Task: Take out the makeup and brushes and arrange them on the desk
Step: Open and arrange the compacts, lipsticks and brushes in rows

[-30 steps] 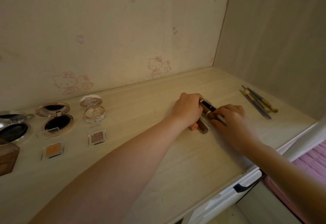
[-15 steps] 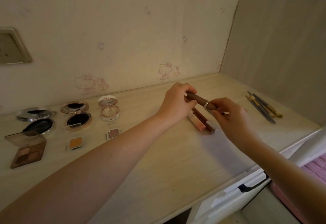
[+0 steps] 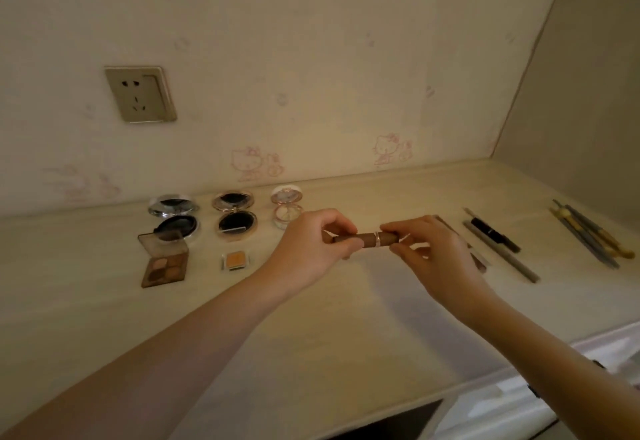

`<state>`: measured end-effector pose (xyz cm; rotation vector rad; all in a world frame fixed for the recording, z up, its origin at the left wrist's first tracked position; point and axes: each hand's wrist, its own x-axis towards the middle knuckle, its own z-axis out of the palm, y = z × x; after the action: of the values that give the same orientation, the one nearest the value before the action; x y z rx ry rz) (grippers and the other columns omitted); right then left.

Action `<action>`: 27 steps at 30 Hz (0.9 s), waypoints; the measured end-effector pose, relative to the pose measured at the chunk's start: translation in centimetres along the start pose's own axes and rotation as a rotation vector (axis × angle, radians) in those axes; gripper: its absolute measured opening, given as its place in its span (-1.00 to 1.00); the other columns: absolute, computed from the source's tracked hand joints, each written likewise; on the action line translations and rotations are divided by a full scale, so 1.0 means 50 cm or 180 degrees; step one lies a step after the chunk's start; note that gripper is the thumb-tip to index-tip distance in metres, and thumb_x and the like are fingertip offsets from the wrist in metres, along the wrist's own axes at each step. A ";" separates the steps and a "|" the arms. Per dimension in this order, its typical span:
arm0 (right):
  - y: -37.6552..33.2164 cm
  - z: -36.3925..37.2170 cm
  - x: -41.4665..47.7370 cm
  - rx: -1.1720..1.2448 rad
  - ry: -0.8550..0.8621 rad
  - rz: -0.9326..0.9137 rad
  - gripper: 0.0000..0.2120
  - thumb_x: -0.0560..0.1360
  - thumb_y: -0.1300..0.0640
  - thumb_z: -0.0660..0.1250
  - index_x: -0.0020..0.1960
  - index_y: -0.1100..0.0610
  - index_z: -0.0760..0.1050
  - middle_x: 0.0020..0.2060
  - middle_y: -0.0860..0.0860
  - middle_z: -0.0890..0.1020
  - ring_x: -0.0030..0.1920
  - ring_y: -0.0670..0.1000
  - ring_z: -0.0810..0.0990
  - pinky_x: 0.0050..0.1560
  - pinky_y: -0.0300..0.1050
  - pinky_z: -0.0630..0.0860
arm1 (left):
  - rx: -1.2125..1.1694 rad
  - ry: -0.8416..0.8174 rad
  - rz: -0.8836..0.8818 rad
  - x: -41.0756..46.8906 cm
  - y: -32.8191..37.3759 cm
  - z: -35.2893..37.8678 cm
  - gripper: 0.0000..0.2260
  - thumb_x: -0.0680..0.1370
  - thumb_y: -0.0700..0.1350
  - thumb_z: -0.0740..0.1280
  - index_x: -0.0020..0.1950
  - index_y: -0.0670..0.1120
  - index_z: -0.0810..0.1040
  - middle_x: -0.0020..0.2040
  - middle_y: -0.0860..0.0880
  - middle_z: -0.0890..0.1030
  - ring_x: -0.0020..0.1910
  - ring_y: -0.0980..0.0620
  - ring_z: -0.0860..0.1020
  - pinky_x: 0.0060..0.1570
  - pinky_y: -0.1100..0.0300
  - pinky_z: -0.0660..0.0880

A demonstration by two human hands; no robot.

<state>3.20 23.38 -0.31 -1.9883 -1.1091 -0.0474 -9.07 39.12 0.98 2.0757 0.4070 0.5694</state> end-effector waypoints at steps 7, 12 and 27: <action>-0.075 0.087 -0.013 0.0277 -0.0325 -0.0262 -0.71 0.49 0.26 0.37 0.12 -0.06 0.58 -0.02 -0.15 0.55 -0.07 -0.21 0.56 -0.05 -0.38 0.51 | -0.0083 -0.0128 -0.0342 -0.069 -0.041 -0.079 -0.88 0.45 -0.10 0.48 -0.02 -0.01 0.68 -0.16 0.01 0.70 -0.18 0.04 0.66 -0.02 -0.02 0.60; -0.124 0.132 -0.021 0.0454 -0.0408 -0.0388 -0.68 0.47 0.24 0.39 0.15 -0.07 0.54 -0.05 -0.17 0.57 -0.08 -0.23 0.56 -0.07 -0.42 0.50 | -0.0011 -0.0326 -0.0403 -0.109 -0.060 -0.128 -0.93 0.48 -0.06 0.44 -0.06 0.10 0.66 -0.29 0.17 0.65 -0.31 0.25 0.58 -0.32 0.41 0.47; -0.213 0.237 -0.025 0.1711 -0.1575 0.1076 -0.85 0.55 0.25 0.26 0.03 0.09 0.57 -0.16 -0.01 0.71 -0.12 -0.04 0.67 -0.16 -0.22 0.60 | -0.1585 0.0745 -0.0871 -0.161 -0.120 -0.215 -0.74 0.52 -0.15 0.41 0.19 0.01 0.55 -0.07 -0.03 0.71 -0.08 0.03 0.68 -0.13 0.19 0.61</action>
<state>-9.23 33.34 -1.58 -1.6939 -0.9287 0.8699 -22.06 45.82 -0.94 1.4556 0.6052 0.6715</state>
